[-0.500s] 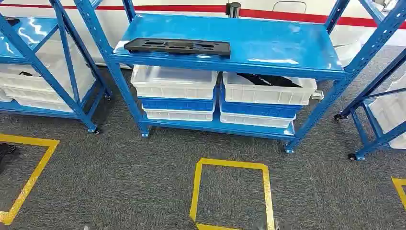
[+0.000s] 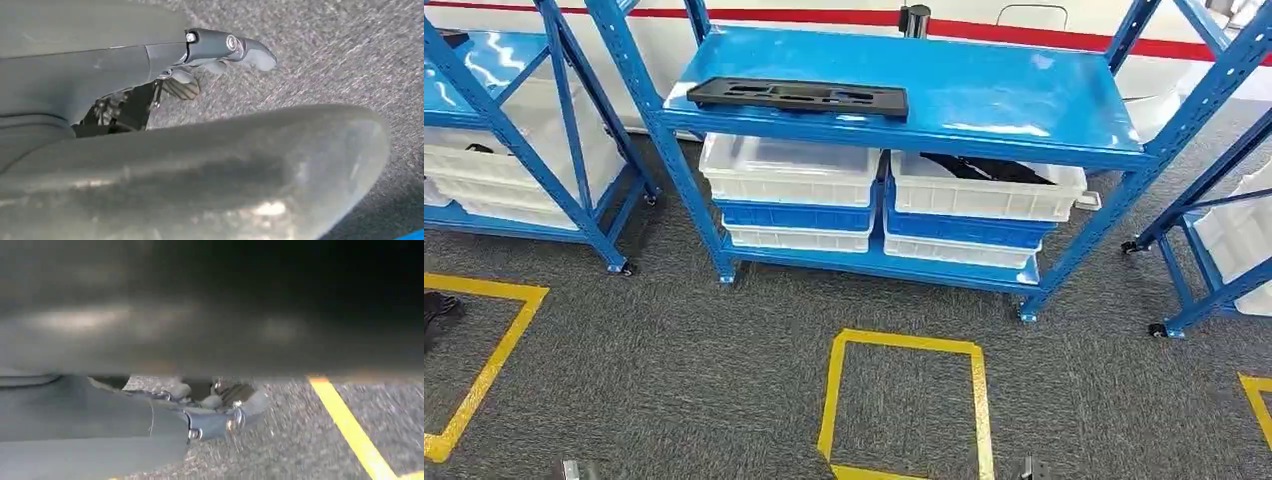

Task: Take the parts from the cabinet and place them on the table.

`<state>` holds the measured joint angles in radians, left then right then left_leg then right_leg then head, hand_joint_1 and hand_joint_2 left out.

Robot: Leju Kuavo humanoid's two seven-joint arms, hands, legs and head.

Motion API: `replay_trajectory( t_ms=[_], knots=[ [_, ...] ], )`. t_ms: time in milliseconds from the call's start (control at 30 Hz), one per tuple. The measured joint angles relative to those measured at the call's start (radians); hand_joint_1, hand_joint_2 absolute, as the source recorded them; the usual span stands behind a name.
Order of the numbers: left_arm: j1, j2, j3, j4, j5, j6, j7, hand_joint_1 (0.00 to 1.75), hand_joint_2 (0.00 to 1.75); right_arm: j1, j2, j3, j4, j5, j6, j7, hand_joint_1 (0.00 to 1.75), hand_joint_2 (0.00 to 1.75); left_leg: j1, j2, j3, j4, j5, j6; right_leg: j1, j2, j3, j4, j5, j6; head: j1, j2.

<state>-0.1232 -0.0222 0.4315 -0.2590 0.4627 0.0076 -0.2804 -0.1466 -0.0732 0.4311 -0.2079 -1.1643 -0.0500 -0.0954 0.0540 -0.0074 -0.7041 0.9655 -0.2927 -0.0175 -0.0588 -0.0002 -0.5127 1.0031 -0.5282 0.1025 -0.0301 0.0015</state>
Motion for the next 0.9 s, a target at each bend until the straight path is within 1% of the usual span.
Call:
replay_trajectory(
  t_ms=[33, 67, 100, 133, 167, 200, 233, 267, 300, 333, 367, 400, 433, 467, 500, 533, 567, 600, 633, 667, 700, 733, 767, 800, 833, 867, 900],
  knots=[
    [-0.001, 0.006, 0.005, 0.001, 0.001, 0.0, -0.001, 0.0, 0.0, -0.007, 0.003, 0.004, 0.0, -0.001, 0.0, 0.0, 0.0, 0.0, -0.006, 0.001, -0.012, 0.019, -0.009, -0.017, 0.008, -0.008, -0.016, 0.006, -0.002, -0.008, 0.007, 0.0],
    [-0.003, 0.006, 0.01, 0.004, 0.001, 0.0, -0.002, 0.0, 0.0, -0.007, 0.002, 0.008, 0.002, -0.002, 0.0, 0.0, 0.0, 0.0, -0.004, 0.005, -0.01, 0.027, -0.021, -0.029, 0.008, -0.004, -0.017, 0.015, -0.003, -0.033, -0.005, 0.0],
    [-0.004, 0.003, 0.013, 0.005, 0.002, -0.002, -0.003, 0.0, 0.0, -0.005, 0.002, 0.01, 0.003, -0.002, 0.0, -0.001, 0.0, 0.0, -0.002, 0.007, 0.0, 0.024, -0.026, -0.035, 0.011, -0.004, -0.014, 0.014, -0.008, -0.044, -0.007, 0.0],
    [-0.003, 0.0, 0.014, 0.006, 0.001, -0.005, -0.003, 0.0, 0.0, -0.005, 0.001, 0.011, 0.007, -0.003, 0.0, -0.001, 0.0, 0.0, 0.001, 0.008, 0.009, 0.015, -0.031, -0.04, 0.014, -0.004, -0.01, 0.015, -0.008, -0.053, -0.007, 0.0],
    [-0.003, 0.0, 0.016, 0.008, 0.001, -0.006, -0.003, 0.0, 0.0, -0.006, -0.001, 0.012, 0.008, -0.003, 0.0, -0.001, 0.0, 0.0, 0.004, 0.01, 0.01, 0.014, -0.032, -0.044, 0.015, -0.003, -0.007, 0.014, -0.004, -0.062, -0.006, 0.0],
    [-0.003, 0.001, 0.017, 0.01, 0.001, -0.006, -0.003, 0.0, 0.0, -0.005, -0.003, 0.013, 0.009, -0.003, 0.0, -0.001, 0.0, 0.0, 0.008, 0.01, 0.0, 0.03, -0.044, -0.041, 0.011, -0.003, 0.007, 0.013, 0.01, -0.073, -0.011, 0.0],
    [-0.003, 0.001, 0.018, 0.01, 0.001, -0.006, -0.002, 0.0, 0.0, -0.004, -0.003, 0.016, 0.009, -0.003, 0.0, -0.002, 0.0, 0.0, 0.006, 0.011, -0.02, 0.086, -0.085, -0.034, 0.013, -0.003, 0.013, 0.013, 0.011, -0.077, -0.011, 0.0],
    [-0.003, 0.001, 0.019, 0.011, 0.001, -0.006, -0.002, 0.0, 0.0, -0.005, -0.004, 0.018, 0.01, -0.003, 0.0, -0.002, 0.0, 0.0, 0.001, 0.01, -0.053, 0.166, -0.127, -0.031, 0.016, -0.003, 0.016, 0.013, 0.01, -0.08, -0.016, 0.0],
    [-0.003, 0.002, 0.019, 0.013, 0.001, -0.006, -0.003, 0.0, 0.0, -0.005, -0.004, 0.018, 0.011, -0.003, 0.0, -0.003, 0.0, 0.0, -0.003, 0.009, -0.097, 0.261, -0.167, -0.029, 0.02, -0.003, 0.018, 0.014, 0.007, -0.084, -0.016, 0.0],
    [-0.002, 0.002, 0.02, 0.013, 0.001, -0.006, -0.003, 0.0, 0.0, -0.005, -0.004, 0.018, 0.011, -0.003, 0.0, -0.003, 0.0, 0.0, -0.007, 0.009, -0.134, 0.337, -0.192, -0.026, 0.026, -0.003, 0.021, 0.014, 0.003, -0.09, -0.016, 0.0],
    [-0.002, 0.002, 0.02, 0.014, 0.001, -0.007, -0.003, 0.0, 0.0, -0.004, -0.004, 0.018, 0.013, -0.003, 0.0, -0.003, 0.0, 0.0, -0.011, 0.009, -0.155, 0.375, -0.198, -0.021, 0.03, -0.003, 0.026, 0.014, -0.002, -0.095, -0.016, 0.0],
    [-0.002, 0.002, 0.021, 0.015, 0.001, -0.008, -0.003, 0.0, 0.0, -0.004, -0.004, 0.019, 0.014, -0.002, 0.0, -0.003, 0.0, 0.0, -0.015, 0.009, -0.152, 0.362, -0.181, -0.013, 0.035, -0.001, 0.034, 0.014, -0.01, -0.095, -0.015, 0.0],
    [-0.002, 0.002, 0.021, 0.016, 0.001, -0.009, -0.002, 0.0, 0.0, -0.004, -0.004, 0.019, 0.014, -0.002, 0.0, -0.003, 0.0, 0.0, -0.02, 0.008, -0.126, 0.306, -0.145, -0.002, 0.036, 0.001, 0.045, 0.014, -0.019, -0.094, -0.016, 0.0],
    [-0.002, 0.002, 0.021, 0.016, 0.001, -0.009, -0.002, 0.0, 0.0, -0.005, -0.004, 0.019, 0.014, -0.002, 0.0, -0.003, 0.0, 0.0, -0.026, 0.008, -0.081, 0.22, -0.101, 0.009, 0.038, 0.004, 0.059, 0.014, -0.03, -0.092, -0.015, 0.0],
    [-0.002, 0.003, 0.021, 0.016, 0.001, -0.009, -0.002, 0.0, 0.0, -0.005, -0.004, 0.019, 0.014, -0.001, 0.0, -0.003, 0.0, 0.0, -0.033, 0.008, -0.036, 0.132, -0.063, 0.024, 0.038, 0.005, 0.07, 0.013, -0.043, -0.089, -0.016, 0.0],
    [-0.003, 0.006, 0.022, 0.018, 0.001, -0.01, -0.002, 0.0, 0.0, -0.007, -0.003, 0.02, 0.016, -0.001, 0.0, -0.003, 0.0, 0.0, -0.042, 0.006, -0.011, 0.113, -0.081, 0.029, 0.042, 0.004, 0.068, 0.011, -0.054, -0.082, -0.014, 0.0],
    [-0.003, 0.006, 0.022, 0.018, 0.0, -0.011, -0.002, 0.0, 0.0, -0.008, -0.004, 0.021, 0.016, 0.0, 0.0, -0.004, 0.0, 0.0, -0.046, 0.009, -0.004, 0.106, -0.088, 0.025, 0.048, 0.007, 0.074, 0.007, -0.061, -0.074, -0.013, 0.0],
    [-0.005, 0.005, 0.022, 0.018, 0.0, -0.011, -0.002, 0.0, 0.0, -0.008, -0.005, 0.021, 0.016, 0.0, 0.0, -0.004, 0.0, 0.0, -0.051, 0.01, -0.001, 0.106, -0.092, 0.028, 0.043, 0.006, 0.082, -0.007, -0.062, -0.068, -0.014, 0.0],
    [-0.006, 0.005, 0.022, 0.018, 0.001, -0.012, -0.002, 0.0, 0.0, -0.007, -0.005, 0.022, 0.016, 0.0, 0.0, -0.004, 0.0, 0.0, -0.053, 0.008, 0.002, 0.095, -0.098, 0.037, 0.043, 0.005, 0.105, -0.006, -0.053, -0.057, -0.014, 0.0],
    [-0.007, 0.005, 0.022, 0.018, 0.0, -0.012, -0.002, 0.0, 0.0, -0.007, -0.005, 0.023, 0.016, 0.0, 0.0, -0.004, 0.0, 0.0, -0.052, 0.007, 0.013, 0.09, -0.103, 0.044, 0.046, 0.005, 0.11, -0.007, -0.045, -0.045, -0.013, 0.0],
    [-0.006, 0.004, 0.023, 0.018, 0.0, -0.013, -0.002, 0.0, 0.0, -0.007, -0.005, 0.024, 0.016, 0.0, 0.0, -0.005, 0.0, 0.0, -0.043, 0.004, 0.032, 0.076, -0.104, 0.048, 0.042, 0.004, 0.096, 0.016, -0.045, -0.044, -0.015, 0.0],
    [-0.007, 0.004, 0.022, 0.019, 0.0, -0.014, -0.003, 0.0, 0.0, -0.008, -0.003, 0.025, 0.016, 0.003, 0.0, -0.005, 0.0, 0.0, -0.044, 0.003, 0.047, 0.069, -0.109, 0.055, 0.044, 0.004, 0.068, 0.074, -0.035, -0.039, -0.007, 0.0],
    [-0.008, 0.004, 0.022, 0.019, 0.0, -0.014, -0.002, 0.0, 0.0, -0.009, -0.003, 0.026, 0.016, 0.003, 0.0, -0.005, 0.0, 0.0, -0.045, 0.002, 0.054, 0.065, -0.114, 0.061, 0.044, 0.003, 0.013, 0.155, -0.04, -0.041, -0.005, 0.0],
    [-0.008, 0.004, 0.022, 0.019, 0.0, -0.014, -0.002, 0.0, 0.0, -0.011, -0.003, 0.027, 0.017, 0.003, 0.0, -0.005, 0.0, 0.0, -0.045, 0.002, 0.061, 0.063, -0.121, 0.063, 0.045, 0.004, -0.041, 0.223, -0.065, -0.046, -0.005, 0.0],
    [-0.008, 0.004, 0.022, 0.019, 0.0, -0.014, -0.002, 0.0, 0.0, -0.011, -0.003, 0.027, 0.017, 0.003, 0.0, -0.005, 0.0, 0.0, -0.045, 0.0, 0.068, 0.063, -0.131, 0.065, 0.045, 0.003, -0.093, 0.277, -0.109, -0.059, -0.003, 0.0],
    [-0.006, 0.004, 0.022, 0.02, 0.0, -0.014, -0.002, 0.0, 0.0, -0.009, -0.004, 0.027, 0.018, 0.004, 0.0, -0.005, 0.0, 0.0, -0.046, -0.004, 0.078, 0.063, -0.139, 0.065, 0.045, 0.003, -0.125, 0.297, -0.135, -0.066, -0.004, 0.0],
    [-0.006, 0.004, 0.022, 0.021, 0.0, -0.014, -0.002, 0.0, 0.0, -0.004, -0.004, 0.028, 0.019, 0.005, 0.0, -0.005, 0.0, 0.0, -0.046, -0.009, 0.089, 0.063, -0.148, 0.064, 0.045, 0.003, -0.141, 0.281, -0.134, -0.055, -0.003, 0.0]
  ],
)
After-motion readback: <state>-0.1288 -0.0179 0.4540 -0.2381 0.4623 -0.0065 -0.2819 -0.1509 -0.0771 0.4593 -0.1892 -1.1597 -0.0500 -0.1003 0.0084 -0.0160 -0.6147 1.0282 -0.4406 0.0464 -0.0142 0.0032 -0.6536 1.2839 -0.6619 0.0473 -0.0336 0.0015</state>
